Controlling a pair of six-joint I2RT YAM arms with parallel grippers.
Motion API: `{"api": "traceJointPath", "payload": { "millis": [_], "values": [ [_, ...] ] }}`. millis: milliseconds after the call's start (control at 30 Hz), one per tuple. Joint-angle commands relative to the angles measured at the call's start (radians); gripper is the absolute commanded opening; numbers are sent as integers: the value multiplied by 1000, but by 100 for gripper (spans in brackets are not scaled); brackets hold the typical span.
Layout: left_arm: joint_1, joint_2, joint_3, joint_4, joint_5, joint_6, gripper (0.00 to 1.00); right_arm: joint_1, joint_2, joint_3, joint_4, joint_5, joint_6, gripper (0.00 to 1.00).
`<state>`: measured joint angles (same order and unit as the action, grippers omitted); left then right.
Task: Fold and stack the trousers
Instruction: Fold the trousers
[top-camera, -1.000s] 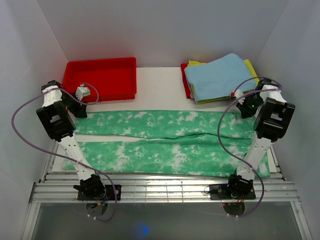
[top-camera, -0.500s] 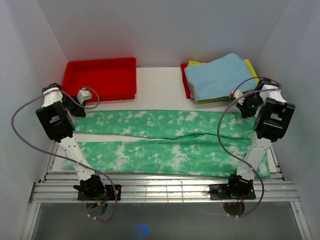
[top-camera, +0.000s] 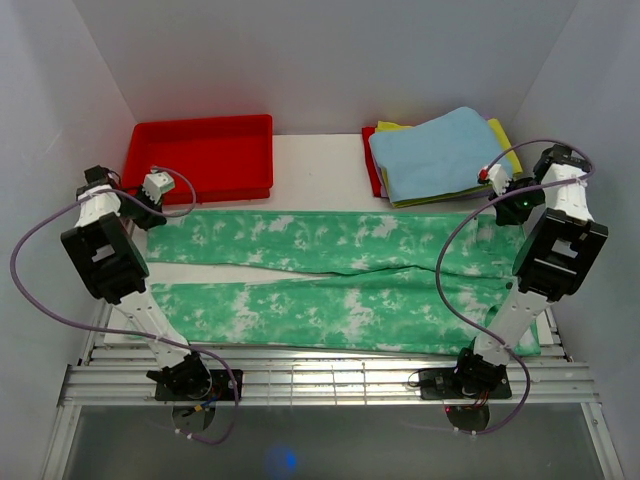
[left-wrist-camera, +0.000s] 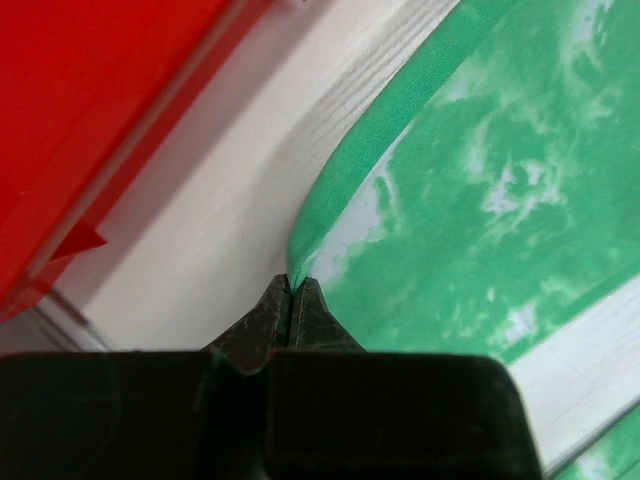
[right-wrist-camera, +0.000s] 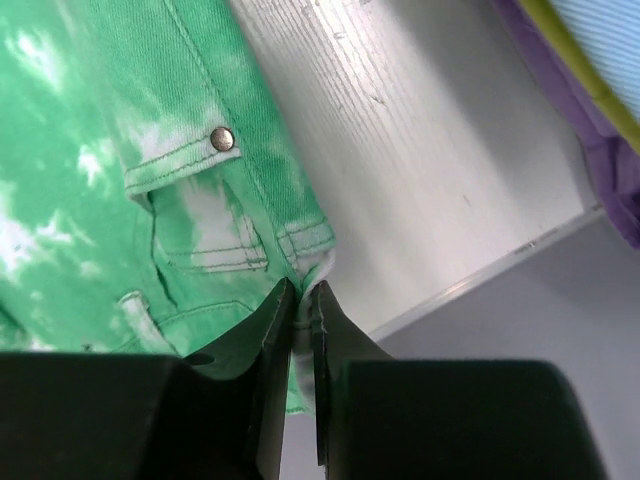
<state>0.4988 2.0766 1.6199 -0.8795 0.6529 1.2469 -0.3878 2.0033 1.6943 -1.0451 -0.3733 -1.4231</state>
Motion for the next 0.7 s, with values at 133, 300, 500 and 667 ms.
{"api": "traceJointPath", "payload": {
  "millis": [133, 300, 500, 667],
  "values": [
    [69, -298, -195, 275, 103, -83, 0, -81, -139, 15, -115, -41, -75, 8],
    [155, -467, -397, 343, 183, -60, 0, -128, -276, -103, -154, -49, -155, 8],
    [355, -668, -576, 237, 293, 110, 0, -227, -461, -281, -223, -61, -313, 8],
    [579, -725, -664, -25, 332, 444, 0, -339, -581, -515, -257, -6, -467, 8]
  ]
}}
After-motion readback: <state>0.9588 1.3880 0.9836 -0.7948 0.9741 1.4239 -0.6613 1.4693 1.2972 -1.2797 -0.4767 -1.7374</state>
